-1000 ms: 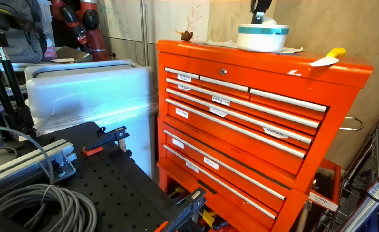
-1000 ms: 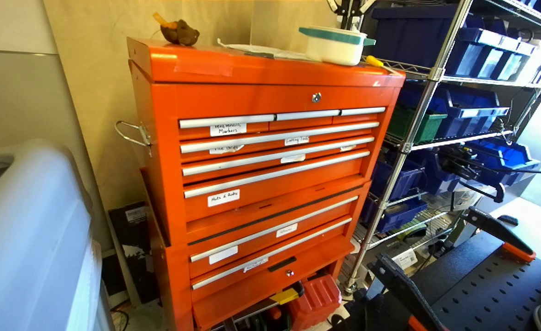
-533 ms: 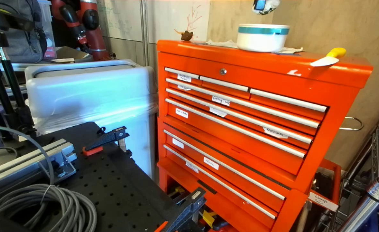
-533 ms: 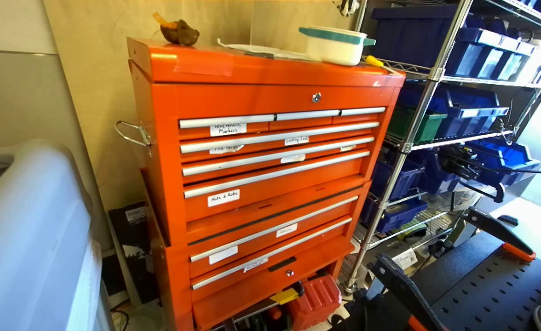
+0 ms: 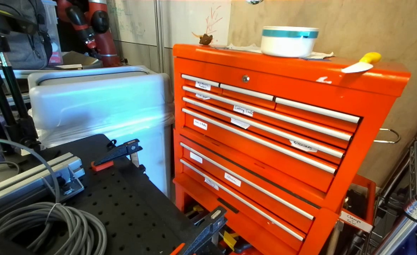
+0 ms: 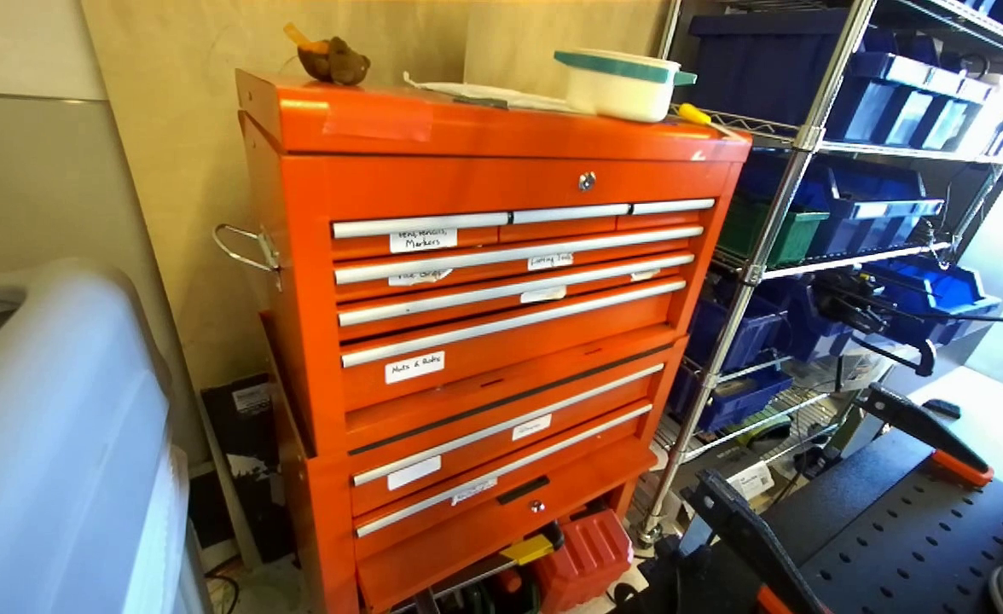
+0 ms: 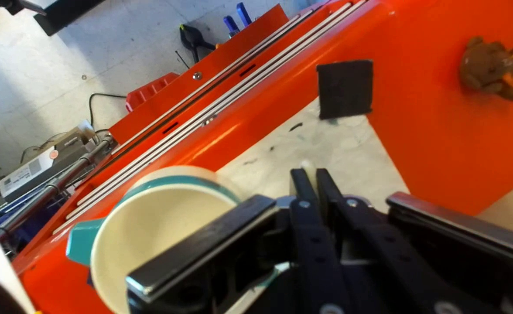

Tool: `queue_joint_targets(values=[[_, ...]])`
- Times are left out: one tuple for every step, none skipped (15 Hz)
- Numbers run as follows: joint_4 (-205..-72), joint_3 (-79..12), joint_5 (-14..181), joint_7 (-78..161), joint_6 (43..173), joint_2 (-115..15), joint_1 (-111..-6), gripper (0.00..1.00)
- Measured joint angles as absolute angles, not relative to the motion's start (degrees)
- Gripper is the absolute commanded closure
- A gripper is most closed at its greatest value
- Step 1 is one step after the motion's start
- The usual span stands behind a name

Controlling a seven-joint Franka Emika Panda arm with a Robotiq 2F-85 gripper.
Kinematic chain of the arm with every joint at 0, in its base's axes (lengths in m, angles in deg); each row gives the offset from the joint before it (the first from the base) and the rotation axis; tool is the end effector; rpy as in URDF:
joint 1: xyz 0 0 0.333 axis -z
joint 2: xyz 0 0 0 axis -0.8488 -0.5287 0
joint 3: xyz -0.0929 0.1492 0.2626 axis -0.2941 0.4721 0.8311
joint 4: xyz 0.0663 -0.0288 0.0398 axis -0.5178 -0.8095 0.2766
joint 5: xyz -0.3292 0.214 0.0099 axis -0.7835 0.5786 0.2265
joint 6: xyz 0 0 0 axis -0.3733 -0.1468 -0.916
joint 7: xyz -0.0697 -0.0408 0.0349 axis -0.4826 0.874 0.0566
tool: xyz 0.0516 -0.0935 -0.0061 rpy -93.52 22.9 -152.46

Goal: Remove the doll from the pot

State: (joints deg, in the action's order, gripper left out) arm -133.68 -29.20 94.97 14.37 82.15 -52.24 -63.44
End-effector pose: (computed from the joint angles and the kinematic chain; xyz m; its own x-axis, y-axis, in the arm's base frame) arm 0.6584 0.0789 0.4785 0.8793 -0.4744 -0.0413 -0.4752 -0.8682 -0.1428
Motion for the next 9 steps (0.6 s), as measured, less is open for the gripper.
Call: queue_joint_targets(values=[[-133.7, -28.8, 94.93, 13.89, 82.74, -53.05, -64.44, 0.98], [-133.72, -28.48, 94.85, 13.35, 83.42, -54.05, -65.43, 0.98], [-133.76, -28.3, 94.68, 12.81, 84.18, -55.14, -66.38, 0.98], [-133.81, -28.18, 94.51, 12.3, 85.11, -56.32, -67.28, 0.98], [-133.86, -28.13, 94.17, 11.9, 86.16, -57.53, -68.09, 0.98], [-133.95, -28.12, 93.59, 11.58, 87.36, -58.69, -68.83, 0.98], [-134.17, -28.12, 92.54, 11.16, 89.08, -59.77, -69.48, 0.98], [-134.67, -28.17, 91.27, 10.72, 91.15, -60.63, -70.01, 0.98], [-135.33, -28.31, 89.66, 10.33, 93.38, -61.42, -70.51, 0.68]])
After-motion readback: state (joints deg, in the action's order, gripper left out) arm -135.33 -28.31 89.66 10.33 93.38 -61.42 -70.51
